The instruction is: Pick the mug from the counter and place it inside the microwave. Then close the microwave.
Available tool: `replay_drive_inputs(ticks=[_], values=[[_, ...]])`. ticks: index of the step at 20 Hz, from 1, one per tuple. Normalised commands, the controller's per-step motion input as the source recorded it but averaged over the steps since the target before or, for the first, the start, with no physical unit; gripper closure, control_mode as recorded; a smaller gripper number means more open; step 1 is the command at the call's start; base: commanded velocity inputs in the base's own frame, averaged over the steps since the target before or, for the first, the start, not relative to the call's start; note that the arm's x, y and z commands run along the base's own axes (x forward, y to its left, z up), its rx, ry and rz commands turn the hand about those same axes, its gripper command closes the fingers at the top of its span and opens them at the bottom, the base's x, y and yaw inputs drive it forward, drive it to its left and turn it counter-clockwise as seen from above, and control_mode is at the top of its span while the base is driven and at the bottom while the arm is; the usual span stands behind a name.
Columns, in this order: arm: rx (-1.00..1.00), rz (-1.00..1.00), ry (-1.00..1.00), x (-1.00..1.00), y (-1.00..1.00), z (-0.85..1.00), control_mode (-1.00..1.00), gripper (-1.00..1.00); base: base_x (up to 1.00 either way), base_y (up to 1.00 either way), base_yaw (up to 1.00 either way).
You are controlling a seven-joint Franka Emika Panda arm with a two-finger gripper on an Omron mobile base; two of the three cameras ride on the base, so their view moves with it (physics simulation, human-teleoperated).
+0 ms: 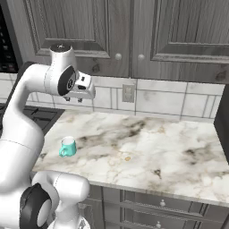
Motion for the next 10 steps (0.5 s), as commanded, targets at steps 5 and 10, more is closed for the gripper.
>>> replay_drive_inputs(ticks=[5,10], values=[[0.00,0.01,0.05,-0.09,-0.05,-0.31,-1.00,-1.00,0.00,0.00,0.00],[0.00,0.09,0.11,-0.45,0.00,-0.33,-1.00,-1.00,0.00,0.00,0.00]])
